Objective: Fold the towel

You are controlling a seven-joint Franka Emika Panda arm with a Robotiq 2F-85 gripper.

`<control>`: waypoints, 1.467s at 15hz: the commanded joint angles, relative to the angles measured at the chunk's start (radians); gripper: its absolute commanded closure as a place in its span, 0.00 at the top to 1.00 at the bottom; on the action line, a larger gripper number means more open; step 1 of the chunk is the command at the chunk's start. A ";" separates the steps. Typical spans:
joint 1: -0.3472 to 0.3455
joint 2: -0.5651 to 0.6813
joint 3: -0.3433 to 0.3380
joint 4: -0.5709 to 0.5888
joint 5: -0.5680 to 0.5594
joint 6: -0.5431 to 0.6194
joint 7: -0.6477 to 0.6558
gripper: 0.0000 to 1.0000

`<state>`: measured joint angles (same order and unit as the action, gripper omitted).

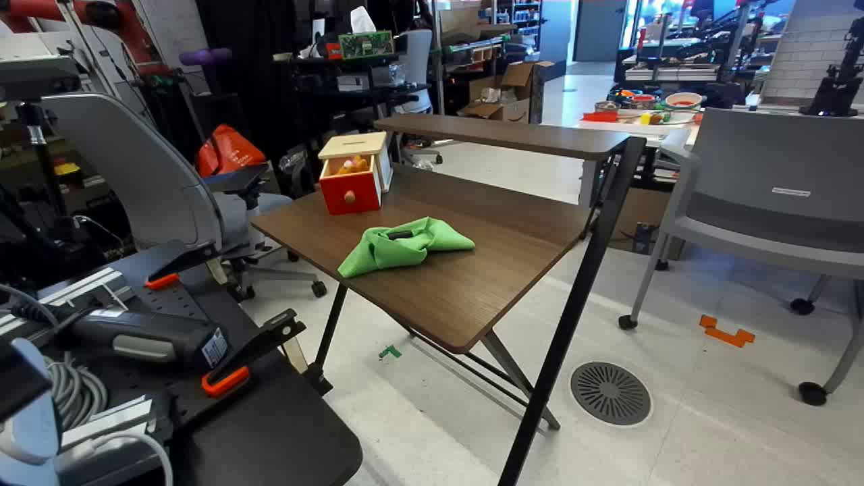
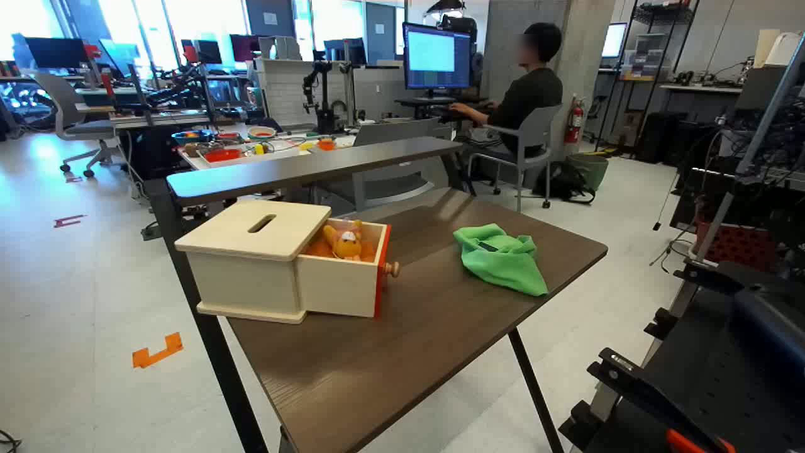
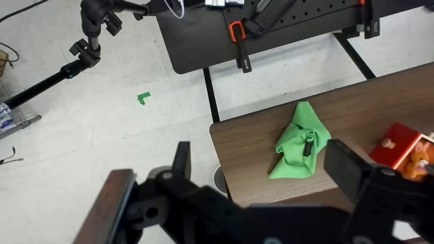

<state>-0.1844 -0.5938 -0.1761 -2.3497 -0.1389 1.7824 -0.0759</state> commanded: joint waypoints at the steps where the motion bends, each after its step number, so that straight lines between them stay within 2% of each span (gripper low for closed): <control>1: 0.002 0.001 -0.002 0.003 -0.001 -0.002 0.001 1.00; 6: 0.004 0.013 0.001 -0.004 -0.003 0.011 0.005 1.00; 10: 0.025 0.124 0.016 -0.009 0.041 0.131 0.068 1.00; 15: 0.069 0.408 0.048 0.052 0.121 0.412 0.141 1.00; 18: 0.083 0.609 0.065 0.127 0.169 0.557 0.191 1.00; 22: 0.092 0.885 0.077 0.288 0.215 0.661 0.267 1.00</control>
<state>-0.0956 0.0965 -0.1058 -2.2111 0.0337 2.4033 0.1484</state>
